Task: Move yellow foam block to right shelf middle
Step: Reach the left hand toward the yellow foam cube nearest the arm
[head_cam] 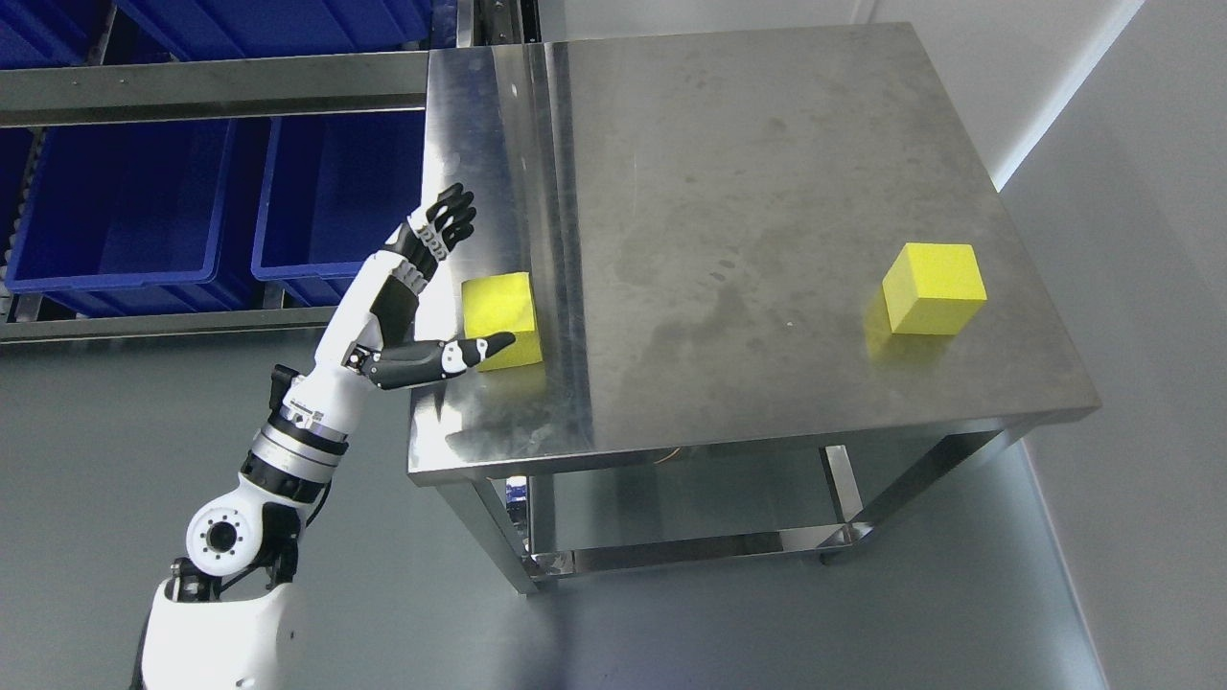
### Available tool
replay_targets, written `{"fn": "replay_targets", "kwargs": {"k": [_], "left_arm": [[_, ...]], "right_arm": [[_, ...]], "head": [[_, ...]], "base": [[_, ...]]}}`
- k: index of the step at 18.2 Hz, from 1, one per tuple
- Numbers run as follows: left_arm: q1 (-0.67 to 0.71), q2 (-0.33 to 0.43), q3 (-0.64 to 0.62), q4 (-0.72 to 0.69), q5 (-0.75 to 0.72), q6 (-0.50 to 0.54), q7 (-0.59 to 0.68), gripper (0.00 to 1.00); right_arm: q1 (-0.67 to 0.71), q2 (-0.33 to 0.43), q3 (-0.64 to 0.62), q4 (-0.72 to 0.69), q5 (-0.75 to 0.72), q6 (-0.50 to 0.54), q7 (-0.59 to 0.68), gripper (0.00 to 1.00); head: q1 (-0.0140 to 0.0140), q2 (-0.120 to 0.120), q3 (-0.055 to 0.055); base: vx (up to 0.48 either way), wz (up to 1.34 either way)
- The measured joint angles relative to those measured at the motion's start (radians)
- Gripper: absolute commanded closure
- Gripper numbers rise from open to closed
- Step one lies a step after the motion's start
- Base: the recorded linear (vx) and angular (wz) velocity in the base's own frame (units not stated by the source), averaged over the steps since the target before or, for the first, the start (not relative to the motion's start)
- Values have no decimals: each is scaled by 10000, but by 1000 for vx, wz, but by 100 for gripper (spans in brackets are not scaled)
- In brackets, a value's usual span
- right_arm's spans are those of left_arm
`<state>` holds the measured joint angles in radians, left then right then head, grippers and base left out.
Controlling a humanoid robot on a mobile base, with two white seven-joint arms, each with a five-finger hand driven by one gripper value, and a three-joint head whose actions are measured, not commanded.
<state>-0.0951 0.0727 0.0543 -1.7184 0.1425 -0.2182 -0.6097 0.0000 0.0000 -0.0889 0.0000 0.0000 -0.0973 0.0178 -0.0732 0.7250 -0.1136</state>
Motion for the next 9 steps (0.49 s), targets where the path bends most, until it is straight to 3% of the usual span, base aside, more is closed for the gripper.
{"fn": "replay_targets", "kwargs": {"k": [9], "left_arm": [[108,1341,52,264,-22,507,-590,3]], "right_arm": [[0,0,0,0,0,0,0,0]], "head": [[0,0,0]], "base": [[-2,4]]}}
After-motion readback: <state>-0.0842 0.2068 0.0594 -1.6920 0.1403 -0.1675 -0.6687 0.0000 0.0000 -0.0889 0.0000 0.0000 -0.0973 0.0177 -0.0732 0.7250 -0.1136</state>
